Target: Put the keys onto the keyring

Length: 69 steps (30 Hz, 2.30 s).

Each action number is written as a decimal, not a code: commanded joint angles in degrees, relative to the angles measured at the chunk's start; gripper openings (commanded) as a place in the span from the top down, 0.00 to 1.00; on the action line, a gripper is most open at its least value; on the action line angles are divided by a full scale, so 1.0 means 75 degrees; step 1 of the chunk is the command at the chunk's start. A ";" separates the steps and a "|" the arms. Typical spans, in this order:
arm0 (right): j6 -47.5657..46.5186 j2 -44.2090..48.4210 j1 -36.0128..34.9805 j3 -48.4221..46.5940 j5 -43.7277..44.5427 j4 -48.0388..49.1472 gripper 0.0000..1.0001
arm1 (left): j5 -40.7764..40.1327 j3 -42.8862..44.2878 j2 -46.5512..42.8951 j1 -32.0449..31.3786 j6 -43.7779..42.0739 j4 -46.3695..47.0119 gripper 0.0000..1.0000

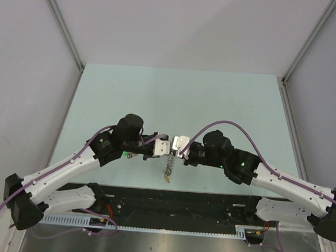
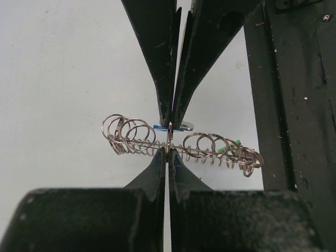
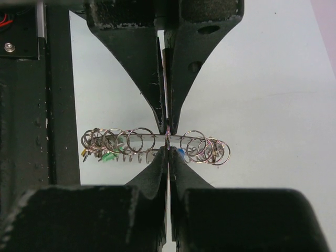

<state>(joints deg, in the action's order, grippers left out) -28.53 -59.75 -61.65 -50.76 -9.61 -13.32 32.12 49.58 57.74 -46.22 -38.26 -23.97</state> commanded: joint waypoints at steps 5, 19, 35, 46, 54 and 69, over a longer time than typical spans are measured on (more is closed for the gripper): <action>0.0160 -0.0120 -0.0183 -0.0099 -0.0067 0.0780 0.91 | 0.0241 0.0409 0.0002 -0.0107 0.0285 0.0523 1.00; 0.0699 0.1110 -0.0159 -0.0099 0.0565 -0.0602 0.71 | 0.0370 0.0010 -0.0174 -0.0084 0.0695 0.1391 1.00; 0.0840 0.1368 0.0602 0.0557 -0.0125 0.0405 0.77 | 0.0604 0.0022 -0.0222 -0.0084 0.0684 0.1379 1.00; 0.0746 0.1240 0.0895 0.0569 -0.1145 0.0511 0.78 | 0.0710 0.0092 -0.0093 -0.0084 0.0590 0.1227 1.00; 0.0699 0.1181 0.0977 0.0557 -0.1227 0.0616 0.83 | 0.0745 0.0116 -0.0034 -0.0084 0.0590 0.1203 1.00; 0.0699 0.1064 0.1013 0.0534 -0.1309 0.0733 0.96 | 0.0768 0.0116 -0.0057 -0.0084 0.0602 0.1203 1.00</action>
<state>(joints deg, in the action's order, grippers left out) -22.87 -51.55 -54.24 -46.39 -18.52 -10.70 35.18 49.45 57.76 -46.59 -33.21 -17.12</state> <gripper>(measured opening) 0.113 0.008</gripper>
